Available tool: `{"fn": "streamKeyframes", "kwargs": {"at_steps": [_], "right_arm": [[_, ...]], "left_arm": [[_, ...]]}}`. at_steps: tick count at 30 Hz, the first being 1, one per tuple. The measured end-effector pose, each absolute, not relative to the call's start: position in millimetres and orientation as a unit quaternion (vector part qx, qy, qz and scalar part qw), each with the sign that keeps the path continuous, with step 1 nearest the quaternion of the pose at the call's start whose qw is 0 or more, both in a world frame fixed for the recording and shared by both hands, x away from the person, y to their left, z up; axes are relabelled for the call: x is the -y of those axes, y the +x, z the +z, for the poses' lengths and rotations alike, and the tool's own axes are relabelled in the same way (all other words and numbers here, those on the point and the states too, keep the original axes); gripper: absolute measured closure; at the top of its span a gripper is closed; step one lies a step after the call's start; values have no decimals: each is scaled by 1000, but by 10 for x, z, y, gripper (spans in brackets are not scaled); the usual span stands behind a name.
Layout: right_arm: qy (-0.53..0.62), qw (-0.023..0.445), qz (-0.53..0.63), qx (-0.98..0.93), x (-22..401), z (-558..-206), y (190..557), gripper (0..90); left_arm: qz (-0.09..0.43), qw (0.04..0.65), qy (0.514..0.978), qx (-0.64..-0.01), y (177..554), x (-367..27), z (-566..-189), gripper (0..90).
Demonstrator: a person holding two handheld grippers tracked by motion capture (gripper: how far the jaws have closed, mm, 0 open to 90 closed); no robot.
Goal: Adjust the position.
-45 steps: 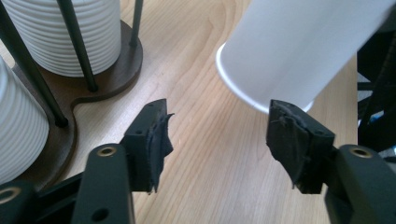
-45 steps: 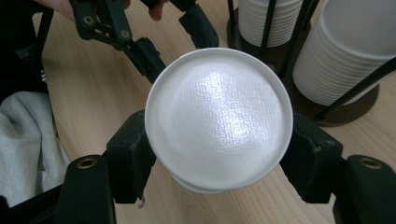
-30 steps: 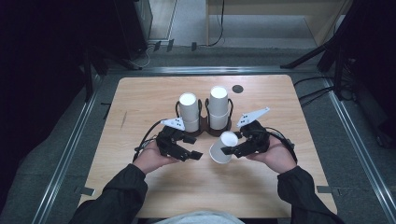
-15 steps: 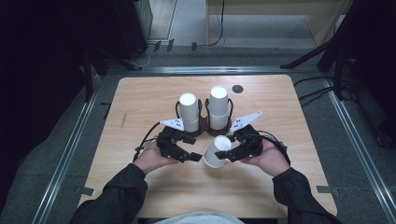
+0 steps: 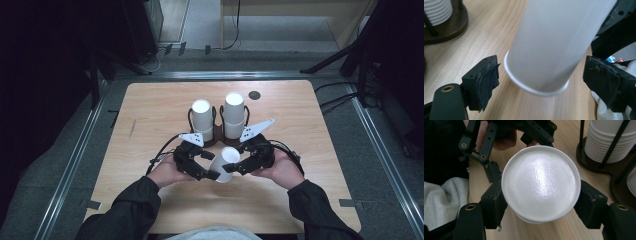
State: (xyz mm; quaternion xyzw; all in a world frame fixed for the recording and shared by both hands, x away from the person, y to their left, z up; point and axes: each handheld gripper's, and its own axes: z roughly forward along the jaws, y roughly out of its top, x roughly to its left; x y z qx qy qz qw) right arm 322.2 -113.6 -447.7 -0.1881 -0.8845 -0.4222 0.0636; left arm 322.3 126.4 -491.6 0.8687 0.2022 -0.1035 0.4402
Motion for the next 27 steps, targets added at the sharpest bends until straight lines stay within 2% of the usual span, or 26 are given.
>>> {"fn": "streamKeyframes", "kwargs": {"at_steps": [14, 15, 16, 27], "right_arm": [[-186, 82, -449, 870, 1103, -4420, 3212, 327], [-186, 83, -449, 870, 1102, -4420, 3213, 328], [-188, 81, -448, 870, 1102, -4421, 3213, 330], [-183, 81, -454, 868, 1119, -4432, 3226, 323]], "left_arm": [[-83, 458, 869, -170, 3156, -1211, -4898, 171], [-81, 460, 868, -168, 3147, -1206, -4892, 181], [-76, 461, 869, -164, 3135, -1201, -4883, 230], [-68, 449, 879, -145, 3136, -1194, -4823, 294]]}}
